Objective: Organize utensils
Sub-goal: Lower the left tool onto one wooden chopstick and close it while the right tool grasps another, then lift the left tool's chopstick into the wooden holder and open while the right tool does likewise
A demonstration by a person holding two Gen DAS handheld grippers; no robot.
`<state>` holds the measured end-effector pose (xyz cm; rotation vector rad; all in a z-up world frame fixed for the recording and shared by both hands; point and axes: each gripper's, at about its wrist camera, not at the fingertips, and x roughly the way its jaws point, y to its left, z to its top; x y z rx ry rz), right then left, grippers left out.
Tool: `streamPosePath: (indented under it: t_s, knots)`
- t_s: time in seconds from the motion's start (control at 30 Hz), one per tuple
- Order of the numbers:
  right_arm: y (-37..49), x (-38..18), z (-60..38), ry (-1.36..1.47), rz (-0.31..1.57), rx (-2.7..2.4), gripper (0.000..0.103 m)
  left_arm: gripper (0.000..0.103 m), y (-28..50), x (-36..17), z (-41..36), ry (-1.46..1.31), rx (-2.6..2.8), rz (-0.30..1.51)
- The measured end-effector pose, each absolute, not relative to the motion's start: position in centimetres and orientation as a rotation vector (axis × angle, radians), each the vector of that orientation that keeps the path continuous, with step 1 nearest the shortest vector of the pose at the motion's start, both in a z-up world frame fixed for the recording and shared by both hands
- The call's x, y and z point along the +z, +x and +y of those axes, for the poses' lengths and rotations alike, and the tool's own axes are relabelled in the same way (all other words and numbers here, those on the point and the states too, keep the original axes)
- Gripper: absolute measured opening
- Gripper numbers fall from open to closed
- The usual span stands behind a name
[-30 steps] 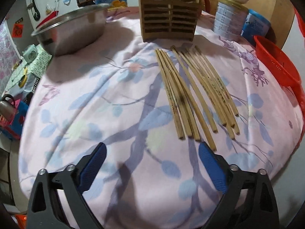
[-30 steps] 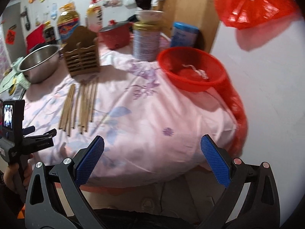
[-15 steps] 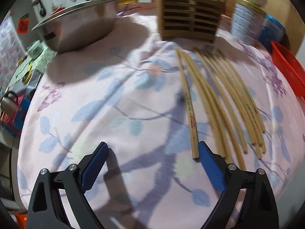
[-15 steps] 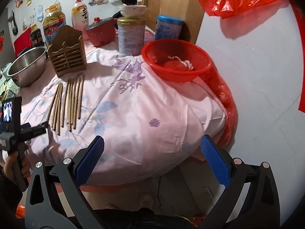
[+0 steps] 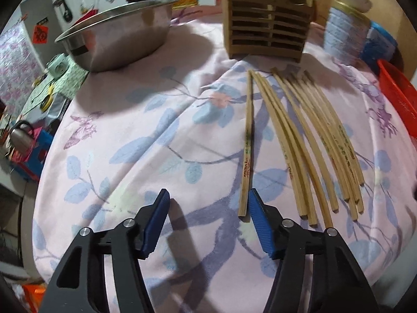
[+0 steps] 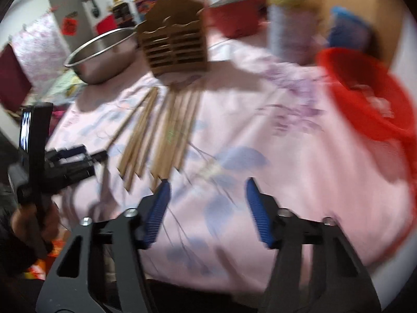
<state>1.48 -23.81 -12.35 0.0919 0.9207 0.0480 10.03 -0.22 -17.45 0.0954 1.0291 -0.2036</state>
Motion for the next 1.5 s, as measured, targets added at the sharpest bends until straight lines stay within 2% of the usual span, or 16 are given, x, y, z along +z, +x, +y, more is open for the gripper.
streamPosePath:
  t_s: [0.03, 0.1, 0.37, 0.43, 0.53, 0.6, 0.83, 1.0, 1.03, 1.1, 1.17, 1.33, 1.5]
  knots:
    - [2.5, -13.1, -23.4, 0.029, 0.923, 0.059, 0.053, 0.063, 10.1, -17.4, -0.3, 0.106, -0.185, 1.035]
    - [3.6, -14.4, -22.7, -0.014, 0.944, 0.109, 0.043, 0.063, 10.1, -17.2, -0.3, 0.132, -0.149, 1.055]
    - [4.1, -16.3, -21.6, 0.002, 0.937, 0.157, 0.038, 0.061, 9.7, -17.5, -0.1, 0.137, -0.212, 1.078]
    - [4.2, -16.9, -21.1, 0.006, 0.944, 0.121, 0.030, 0.061, 9.8, -17.6, -0.2, 0.139, -0.244, 1.076]
    - [3.7, -17.2, -21.1, 0.022, 0.922, 0.070, 0.025, 0.059, 10.0, -17.7, 0.0, 0.135, -0.300, 1.056]
    - [3.5, -17.1, -21.2, -0.010, 0.912, 0.022, 0.016, 0.053, 9.9, -17.7, -0.2, 0.137, -0.326, 1.040]
    - [2.9, -16.8, -23.5, 0.045, 0.909, -0.020, 0.022, 0.051, 10.0, -17.7, -0.7, 0.122, -0.333, 1.006]
    - [2.9, -17.4, -22.8, 0.045, 0.864, -0.016, 0.019, 0.049, 9.1, -17.8, -0.5, 0.102, -0.310, 0.970]
    - [2.6, -17.5, -22.9, 0.050, 0.846, -0.016, 0.019, 0.046, 8.9, -17.8, -0.4, 0.100, -0.308, 0.965]
    - [2.3, -17.7, -22.8, 0.041, 0.828, -0.010, 0.013, 0.032, 8.4, -17.6, -0.5, 0.099, -0.314, 0.954]
    - [2.2, -17.7, -22.8, 0.043, 0.817, 0.005, 0.008, 0.007, 8.3, -17.4, -0.7, 0.099, -0.323, 0.960]
    - [2.5, -17.4, -22.6, 0.051, 0.836, 0.009, 0.006, 0.005, 8.7, -17.1, -0.7, 0.044, -0.323, 1.001]
    - [2.1, -13.5, -22.6, 0.014, 0.775, 0.013, 0.006, 0.006, 9.3, -12.6, -0.1, 0.077, -0.331, 0.969]
